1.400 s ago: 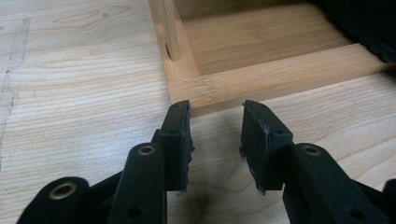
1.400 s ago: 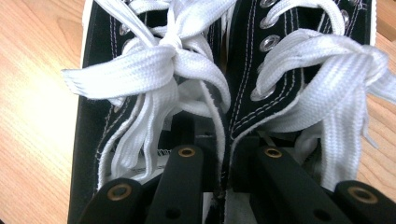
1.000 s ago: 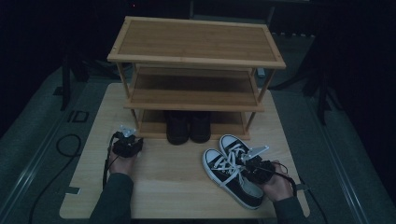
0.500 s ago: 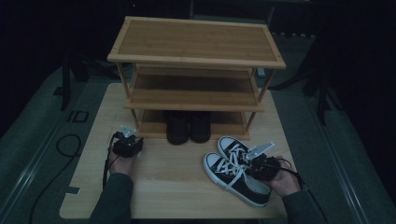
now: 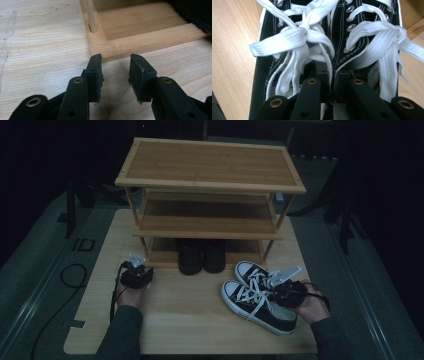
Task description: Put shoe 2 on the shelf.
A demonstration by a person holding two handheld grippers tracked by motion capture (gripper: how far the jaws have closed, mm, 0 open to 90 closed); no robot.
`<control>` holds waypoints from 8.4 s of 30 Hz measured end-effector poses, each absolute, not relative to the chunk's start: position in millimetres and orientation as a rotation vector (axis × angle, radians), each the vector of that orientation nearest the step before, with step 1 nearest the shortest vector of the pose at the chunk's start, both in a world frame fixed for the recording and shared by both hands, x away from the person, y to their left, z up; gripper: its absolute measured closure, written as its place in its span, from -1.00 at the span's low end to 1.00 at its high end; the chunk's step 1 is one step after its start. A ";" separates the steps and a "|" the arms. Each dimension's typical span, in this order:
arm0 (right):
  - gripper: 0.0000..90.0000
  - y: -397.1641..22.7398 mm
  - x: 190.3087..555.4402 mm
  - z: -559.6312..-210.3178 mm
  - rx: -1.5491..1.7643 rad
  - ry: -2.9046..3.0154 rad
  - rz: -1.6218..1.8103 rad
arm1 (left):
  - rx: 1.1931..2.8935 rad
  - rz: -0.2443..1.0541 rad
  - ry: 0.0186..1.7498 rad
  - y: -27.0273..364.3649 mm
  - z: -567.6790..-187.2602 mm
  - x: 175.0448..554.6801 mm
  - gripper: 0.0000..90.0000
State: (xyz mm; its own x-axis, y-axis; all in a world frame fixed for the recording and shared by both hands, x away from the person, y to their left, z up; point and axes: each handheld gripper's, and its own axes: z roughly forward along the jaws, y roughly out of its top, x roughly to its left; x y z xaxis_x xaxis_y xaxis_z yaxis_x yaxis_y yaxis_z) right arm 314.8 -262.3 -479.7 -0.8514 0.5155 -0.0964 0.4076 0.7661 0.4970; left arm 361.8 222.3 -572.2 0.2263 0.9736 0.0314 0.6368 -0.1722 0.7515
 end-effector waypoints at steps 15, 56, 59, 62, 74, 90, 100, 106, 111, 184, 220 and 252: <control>0.91 -265.3 322.9 -453.9 0.546 2.752 0.681 | 1.890 0.706 1.479 222.3 -572.3 361.6 0.39; 0.91 -254.3 344.9 -404.3 0.295 2.817 0.770 | 1.880 0.703 1.484 222.6 -572.6 361.6 0.39; 0.91 -252.2 345.6 -401.6 0.269 2.823 0.761 | 1.880 0.702 1.485 222.7 -572.6 361.6 0.39; 0.91 -251.3 346.5 -399.6 0.256 2.833 0.765 | 1.880 0.700 1.485 222.7 -572.5 361.7 0.39; 0.91 -244.6 350.2 -390.7 0.187 2.864 0.801 | 1.881 0.696 1.485 223.1 -572.5 361.7 0.39; 0.91 -228.3 355.5 -383.0 0.119 2.867 0.868 | 1.876 0.685 1.487 224.0 -572.5 362.0 0.39; 0.91 -214.9 358.2 -377.8 0.070 2.871 0.878 | 1.876 0.684 1.487 224.1 -572.5 362.0 0.39; 0.91 -209.1 359.1 -376.5 0.045 2.867 0.906 | 1.877 0.683 1.487 224.2 -572.4 362.0 0.39; 0.91 -202.5 359.9 -374.7 0.026 2.866 0.906 | 1.874 0.683 1.489 224.0 -572.5 362.0 0.39; 0.90 -153.8 421.5 -331.6 0.587 2.490 1.015 | 1.873 0.683 1.488 224.2 -572.5 362.2 0.39; 0.88 -146.1 420.7 -341.0 0.883 2.236 0.976 | 1.873 0.683 1.487 224.2 -572.5 362.2 0.39; 0.28 -162.2 413.7 -316.3 0.675 2.347 0.909 | 1.871 0.683 1.489 224.3 -572.5 362.2 0.39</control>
State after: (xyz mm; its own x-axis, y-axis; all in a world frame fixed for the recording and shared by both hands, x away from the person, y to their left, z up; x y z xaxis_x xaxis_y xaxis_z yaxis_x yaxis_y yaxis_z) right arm 413.7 -162.2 -316.3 -0.7347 0.6123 -0.2919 0.2561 0.6489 0.7165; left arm 362.2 224.3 -572.5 0.2223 0.9750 0.0058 0.6407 -0.1506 0.7529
